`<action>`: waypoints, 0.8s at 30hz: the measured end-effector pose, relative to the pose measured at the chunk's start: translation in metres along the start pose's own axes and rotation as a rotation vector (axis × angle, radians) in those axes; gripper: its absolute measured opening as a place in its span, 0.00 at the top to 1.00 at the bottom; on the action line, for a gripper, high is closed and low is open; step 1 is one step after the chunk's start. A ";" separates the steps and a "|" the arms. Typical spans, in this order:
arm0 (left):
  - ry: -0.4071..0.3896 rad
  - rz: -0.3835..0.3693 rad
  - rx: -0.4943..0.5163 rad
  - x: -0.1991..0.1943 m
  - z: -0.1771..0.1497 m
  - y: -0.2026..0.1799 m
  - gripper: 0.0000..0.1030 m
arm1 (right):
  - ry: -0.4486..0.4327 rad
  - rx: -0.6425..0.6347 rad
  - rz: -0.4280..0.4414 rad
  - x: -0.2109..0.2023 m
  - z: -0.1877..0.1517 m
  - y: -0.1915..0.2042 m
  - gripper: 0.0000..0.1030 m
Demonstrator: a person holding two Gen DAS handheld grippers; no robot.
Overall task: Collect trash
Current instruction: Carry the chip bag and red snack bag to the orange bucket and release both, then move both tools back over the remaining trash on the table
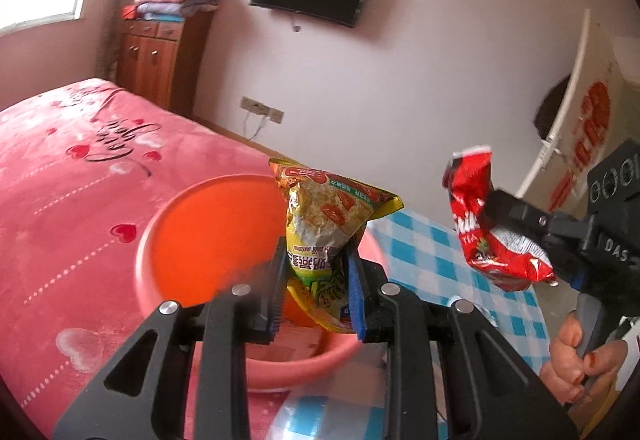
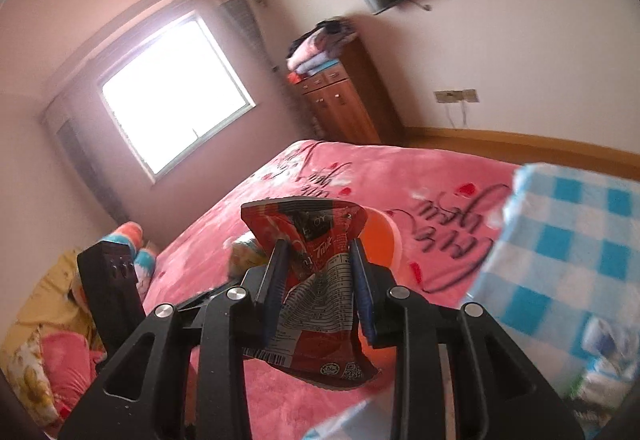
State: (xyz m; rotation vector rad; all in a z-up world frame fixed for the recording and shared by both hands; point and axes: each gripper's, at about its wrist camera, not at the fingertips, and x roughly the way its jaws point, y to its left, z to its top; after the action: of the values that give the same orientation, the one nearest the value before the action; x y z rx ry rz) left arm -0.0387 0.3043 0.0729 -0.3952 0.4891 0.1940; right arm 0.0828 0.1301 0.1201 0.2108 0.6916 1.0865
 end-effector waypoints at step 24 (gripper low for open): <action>-0.159 0.077 -0.031 0.001 -0.007 -0.006 0.13 | -0.186 0.002 -0.289 -0.058 -0.034 -0.060 0.05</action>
State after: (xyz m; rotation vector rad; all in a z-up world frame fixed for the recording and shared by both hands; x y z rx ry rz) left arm -0.0394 0.2958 0.0688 -0.3882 0.3448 0.3054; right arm 0.0906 0.0454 0.0890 0.2039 0.5367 0.7784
